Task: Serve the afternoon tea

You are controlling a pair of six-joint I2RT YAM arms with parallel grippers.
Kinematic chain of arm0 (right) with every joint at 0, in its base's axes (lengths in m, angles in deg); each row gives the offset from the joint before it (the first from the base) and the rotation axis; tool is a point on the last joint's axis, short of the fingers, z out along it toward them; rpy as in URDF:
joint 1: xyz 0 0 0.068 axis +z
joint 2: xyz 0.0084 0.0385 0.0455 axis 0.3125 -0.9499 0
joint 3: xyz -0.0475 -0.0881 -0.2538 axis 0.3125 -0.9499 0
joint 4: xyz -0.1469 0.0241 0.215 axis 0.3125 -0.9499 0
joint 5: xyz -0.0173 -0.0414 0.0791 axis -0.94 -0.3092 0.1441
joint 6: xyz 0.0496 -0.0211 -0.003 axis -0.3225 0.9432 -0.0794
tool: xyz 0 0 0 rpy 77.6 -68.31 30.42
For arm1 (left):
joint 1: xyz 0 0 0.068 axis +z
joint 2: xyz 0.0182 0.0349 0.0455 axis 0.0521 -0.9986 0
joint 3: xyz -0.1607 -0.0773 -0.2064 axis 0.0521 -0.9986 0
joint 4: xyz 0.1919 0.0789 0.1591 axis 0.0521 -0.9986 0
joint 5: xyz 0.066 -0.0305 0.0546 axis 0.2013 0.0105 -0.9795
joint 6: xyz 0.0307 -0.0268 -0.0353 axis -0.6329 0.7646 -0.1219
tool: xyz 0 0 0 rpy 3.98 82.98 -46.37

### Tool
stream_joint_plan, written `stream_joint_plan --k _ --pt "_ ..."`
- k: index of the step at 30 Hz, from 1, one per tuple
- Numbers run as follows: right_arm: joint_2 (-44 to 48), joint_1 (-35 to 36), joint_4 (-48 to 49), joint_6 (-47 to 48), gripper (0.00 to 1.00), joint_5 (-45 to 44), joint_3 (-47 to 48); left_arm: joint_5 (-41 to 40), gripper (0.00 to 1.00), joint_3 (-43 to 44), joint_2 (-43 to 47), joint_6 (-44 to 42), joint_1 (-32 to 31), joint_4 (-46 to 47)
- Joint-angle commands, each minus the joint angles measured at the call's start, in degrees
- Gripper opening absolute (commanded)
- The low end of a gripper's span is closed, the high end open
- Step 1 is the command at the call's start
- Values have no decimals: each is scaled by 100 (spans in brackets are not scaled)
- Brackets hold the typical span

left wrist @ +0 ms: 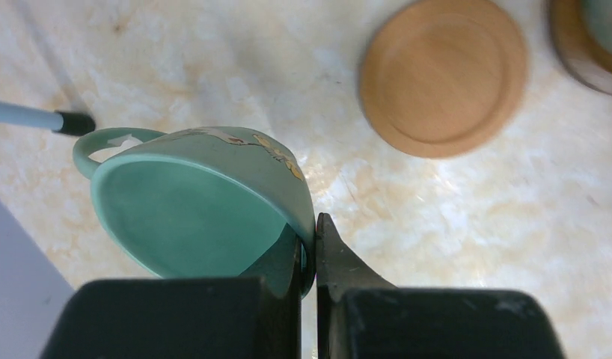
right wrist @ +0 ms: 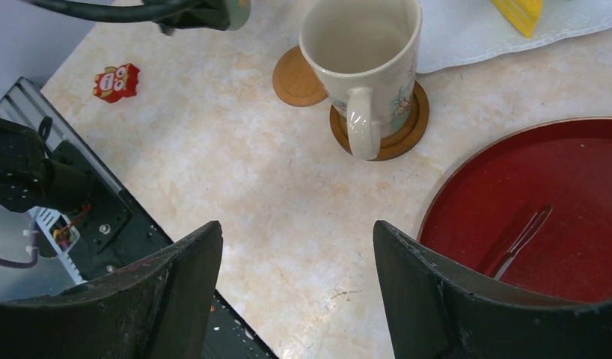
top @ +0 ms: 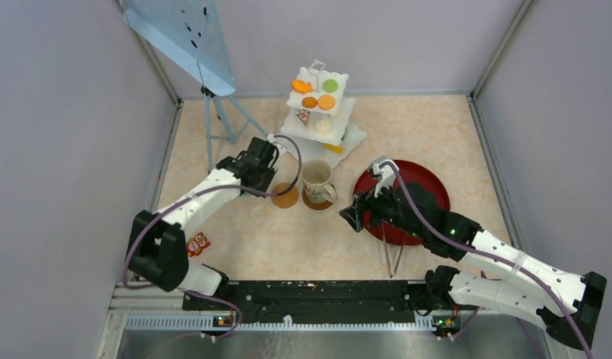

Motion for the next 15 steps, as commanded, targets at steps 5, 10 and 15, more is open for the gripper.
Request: stream_joint_plan --k 5,10,15 --pt "141 -25 -194 334 73 -463 119 2206 0 -934 1461 -1815 -256 995" --pt "486 -20 -132 343 73 -494 -12 2485 0 -1037 1311 -2277 -581 1224" --pt "768 -25 -137 360 73 -549 -35 2311 0 -910 808 -2486 -732 1337"
